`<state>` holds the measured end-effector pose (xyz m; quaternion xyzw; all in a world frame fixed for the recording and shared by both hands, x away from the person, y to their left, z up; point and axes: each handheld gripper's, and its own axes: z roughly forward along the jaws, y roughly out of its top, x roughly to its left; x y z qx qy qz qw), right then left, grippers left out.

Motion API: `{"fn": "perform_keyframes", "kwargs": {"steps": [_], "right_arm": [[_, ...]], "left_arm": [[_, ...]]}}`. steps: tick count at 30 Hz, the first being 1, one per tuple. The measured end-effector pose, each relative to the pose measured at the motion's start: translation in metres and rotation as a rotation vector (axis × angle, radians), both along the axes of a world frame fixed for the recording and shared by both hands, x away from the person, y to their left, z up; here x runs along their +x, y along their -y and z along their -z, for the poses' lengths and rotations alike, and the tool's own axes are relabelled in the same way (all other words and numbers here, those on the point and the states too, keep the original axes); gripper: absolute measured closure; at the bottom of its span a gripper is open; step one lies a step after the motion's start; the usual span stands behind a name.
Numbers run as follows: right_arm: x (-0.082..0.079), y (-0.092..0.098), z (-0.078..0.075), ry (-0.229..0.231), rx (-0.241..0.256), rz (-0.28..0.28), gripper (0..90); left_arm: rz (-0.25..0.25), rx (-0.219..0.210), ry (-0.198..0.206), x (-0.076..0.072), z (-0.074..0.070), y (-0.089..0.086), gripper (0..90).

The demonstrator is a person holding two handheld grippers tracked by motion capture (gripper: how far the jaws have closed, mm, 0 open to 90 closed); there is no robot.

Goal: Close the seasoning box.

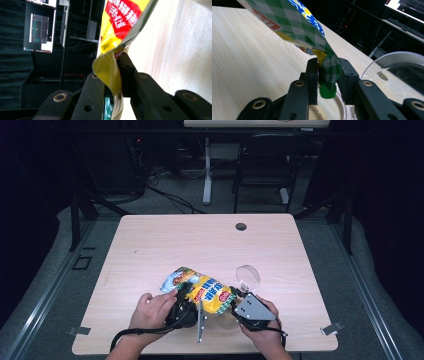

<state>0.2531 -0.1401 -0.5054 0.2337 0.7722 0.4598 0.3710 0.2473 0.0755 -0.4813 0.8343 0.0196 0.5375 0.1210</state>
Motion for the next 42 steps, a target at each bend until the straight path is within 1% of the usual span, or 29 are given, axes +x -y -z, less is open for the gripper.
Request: {"fn": "perform_keyframes", "kwargs": {"steps": [1,5,8,14,17,18,19,20,21,22,24,28,31,33,34,37,39,40,41,42], "right_arm": [[0.000,0.000,0.000,0.002,0.002,-0.001,72.1],[0.000,0.001,0.000,0.005,0.008,-0.002,72.0],[0.001,0.001,0.000,0.001,0.016,-0.006,72.0],[0.002,0.002,0.001,-0.007,0.025,-0.009,71.9],[0.002,0.002,0.001,-0.009,0.028,-0.011,71.7],[0.002,0.001,0.002,-0.006,0.032,-0.010,71.2],[0.002,0.001,0.002,-0.006,0.032,-0.010,71.2],[0.003,0.002,0.002,-0.013,0.035,-0.010,70.4],[0.003,0.002,0.002,-0.013,0.035,-0.010,70.4],[0.003,0.002,0.003,-0.017,0.047,-0.010,70.2],[0.004,0.003,0.003,-0.019,0.057,-0.008,68.8],[0.005,0.004,0.004,-0.029,0.075,-0.008,66.6],[0.005,0.004,0.004,-0.029,0.073,-0.006,64.5],[0.005,0.005,0.005,-0.026,0.077,-0.006,62.4],[0.005,0.005,0.004,-0.022,0.078,-0.005,61.7],[0.005,0.005,0.004,-0.019,0.080,-0.004,60.0],[0.005,0.006,0.005,-0.013,0.081,0.002,57.5],[0.005,0.007,0.004,-0.010,0.082,0.007,56.1],[0.005,0.007,0.004,-0.010,0.082,0.007,56.1],[0.005,0.007,0.004,-0.004,0.094,0.009,54.9]], "left_arm": [[-0.001,-0.007,-0.008,0.000,0.000,0.000,84.8],[-0.008,-0.021,-0.018,0.000,0.000,-0.001,84.9],[-0.008,-0.051,-0.037,0.002,0.000,-0.003,84.9],[-0.009,-0.097,-0.073,0.004,0.002,-0.005,85.1],[-0.009,-0.131,-0.092,0.005,0.003,-0.007,85.1],[-0.012,-0.146,-0.108,0.006,0.003,-0.009,85.1],[-0.012,-0.146,-0.108,0.006,0.003,-0.009,85.1],[-0.008,-0.165,-0.119,0.007,0.005,-0.009,85.1],[-0.008,-0.165,-0.119,0.007,0.005,-0.009,85.2],[-0.007,-0.177,-0.127,0.007,0.006,-0.009,85.2],[-0.007,-0.197,-0.144,0.007,0.007,-0.010,85.2],[-0.006,-0.223,-0.161,0.009,0.009,-0.012,85.2],[-0.003,-0.236,-0.172,0.010,0.009,-0.013,85.2],[0.000,-0.244,-0.172,0.010,0.009,-0.014,85.2],[0.004,-0.261,-0.178,0.010,0.010,-0.014,85.2],[0.004,-0.264,-0.179,0.010,0.010,-0.014,85.2],[0.003,-0.275,-0.186,0.011,0.011,-0.015,85.2],[0.002,-0.292,-0.198,0.012,0.011,-0.016,85.2],[0.002,-0.292,-0.198,0.012,0.011,-0.016,85.2],[0.002,-0.302,-0.203,0.012,0.011,-0.017,85.3]]}}
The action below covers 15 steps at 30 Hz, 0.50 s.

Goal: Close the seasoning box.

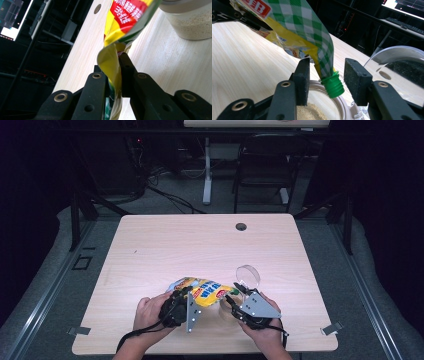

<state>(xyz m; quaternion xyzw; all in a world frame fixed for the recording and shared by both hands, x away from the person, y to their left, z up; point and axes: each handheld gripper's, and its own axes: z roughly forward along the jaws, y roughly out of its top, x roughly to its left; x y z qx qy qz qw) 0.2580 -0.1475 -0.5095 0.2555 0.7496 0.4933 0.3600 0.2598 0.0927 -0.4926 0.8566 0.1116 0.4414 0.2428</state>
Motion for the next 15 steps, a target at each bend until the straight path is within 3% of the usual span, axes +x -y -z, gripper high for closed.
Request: {"fn": "perform_keyframes", "kwargs": {"steps": [15], "right_arm": [[0.000,0.006,-0.002,0.009,0.051,0.014,52.4]], "left_arm": [[-0.016,-0.103,-0.076,0.007,0.002,-0.015,85.3]]}}
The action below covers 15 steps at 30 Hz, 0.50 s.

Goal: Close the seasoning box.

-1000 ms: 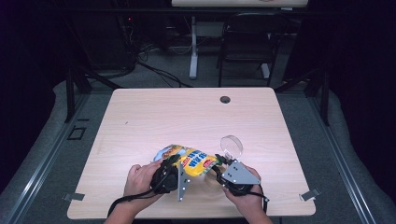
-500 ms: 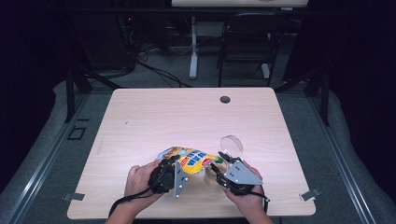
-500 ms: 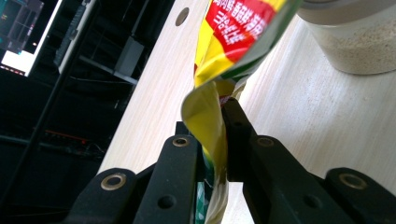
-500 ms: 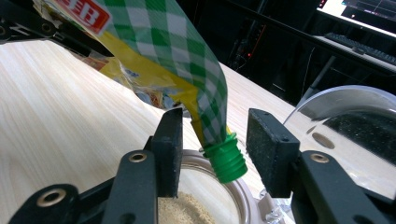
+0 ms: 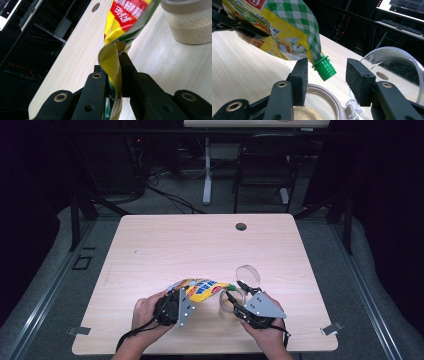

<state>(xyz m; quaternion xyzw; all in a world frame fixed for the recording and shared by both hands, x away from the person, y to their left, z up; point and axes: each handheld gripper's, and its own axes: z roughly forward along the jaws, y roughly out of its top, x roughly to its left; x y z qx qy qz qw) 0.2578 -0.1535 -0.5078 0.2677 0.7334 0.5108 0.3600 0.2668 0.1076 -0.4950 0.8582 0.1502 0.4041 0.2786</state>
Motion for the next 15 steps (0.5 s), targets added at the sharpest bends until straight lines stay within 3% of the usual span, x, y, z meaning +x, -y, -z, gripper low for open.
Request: {"fn": "perform_keyframes", "kwargs": {"steps": [15], "right_arm": [[-0.002,0.004,0.001,-0.003,0.018,0.008,51.3]], "left_arm": [[0.004,-0.073,-0.096,0.009,0.009,-0.012,85.3]]}}
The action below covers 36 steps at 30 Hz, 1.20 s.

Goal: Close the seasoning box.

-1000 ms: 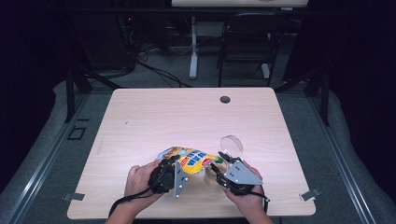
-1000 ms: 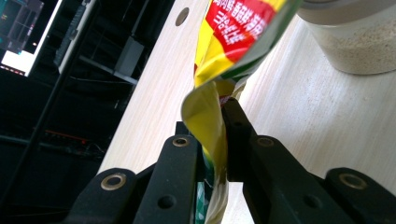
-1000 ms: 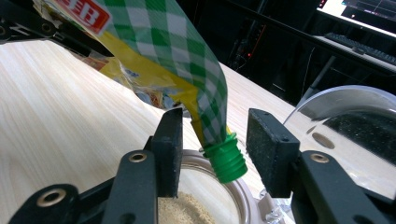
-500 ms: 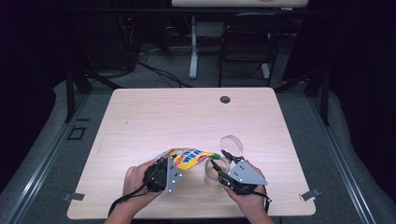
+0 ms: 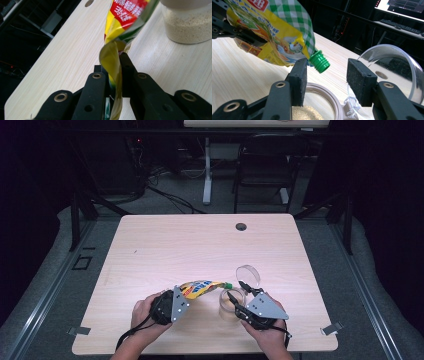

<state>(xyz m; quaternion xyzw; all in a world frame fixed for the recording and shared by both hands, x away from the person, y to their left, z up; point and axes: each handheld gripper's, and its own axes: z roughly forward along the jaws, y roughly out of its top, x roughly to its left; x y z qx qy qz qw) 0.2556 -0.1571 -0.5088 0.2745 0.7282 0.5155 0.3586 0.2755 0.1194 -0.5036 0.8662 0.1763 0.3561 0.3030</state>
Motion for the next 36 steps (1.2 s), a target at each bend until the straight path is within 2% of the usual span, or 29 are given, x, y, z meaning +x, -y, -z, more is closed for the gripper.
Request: {"fn": "perform_keyframes", "kwargs": {"steps": [3,9,11,12,13,14,16,20,22,24,36], "right_arm": [[0.000,0.000,0.000,-0.001,-0.002,0.000,51.2],[-0.001,0.002,0.002,-0.006,-0.004,0.010,51.0],[-0.001,0.003,0.003,-0.010,0.000,0.014,51.0],[-0.002,0.004,0.003,-0.014,0.006,0.015,51.0],[-0.002,0.004,0.003,-0.014,0.006,0.015,51.0],[-0.003,0.005,0.004,-0.019,0.001,0.020,51.0],[-0.003,0.006,0.004,-0.018,0.004,0.021,51.0],[-0.005,0.008,0.005,-0.024,0.003,0.027,51.0],[-0.006,0.009,0.006,-0.027,0.014,0.032,51.1],[-0.006,0.009,0.006,-0.028,0.012,0.034,51.1],[-0.007,0.014,0.006,-0.034,0.028,0.039,51.3]], "left_arm": [[0.000,-0.018,-0.017,0.002,0.001,-0.002,85.3],[-0.007,-0.099,-0.059,0.008,0.001,-0.012,85.3],[-0.012,-0.122,-0.073,0.011,0.001,-0.017,85.3],[-0.019,-0.151,-0.088,0.013,0.002,-0.024,85.3],[-0.019,-0.151,-0.088,0.013,0.002,-0.024,85.3],[-0.032,-0.180,-0.106,0.016,0.004,-0.031,85.3],[-0.038,-0.194,-0.115,0.017,0.006,-0.035,85.3],[-0.074,-0.267,-0.160,0.025,0.015,-0.052,85.4],[-0.091,-0.334,-0.177,0.027,0.018,-0.059,85.4],[-0.101,-0.366,-0.189,0.030,0.019,-0.065,85.5],[-0.130,-0.410,-0.204,0.031,0.024,-0.075,85.4]]}}
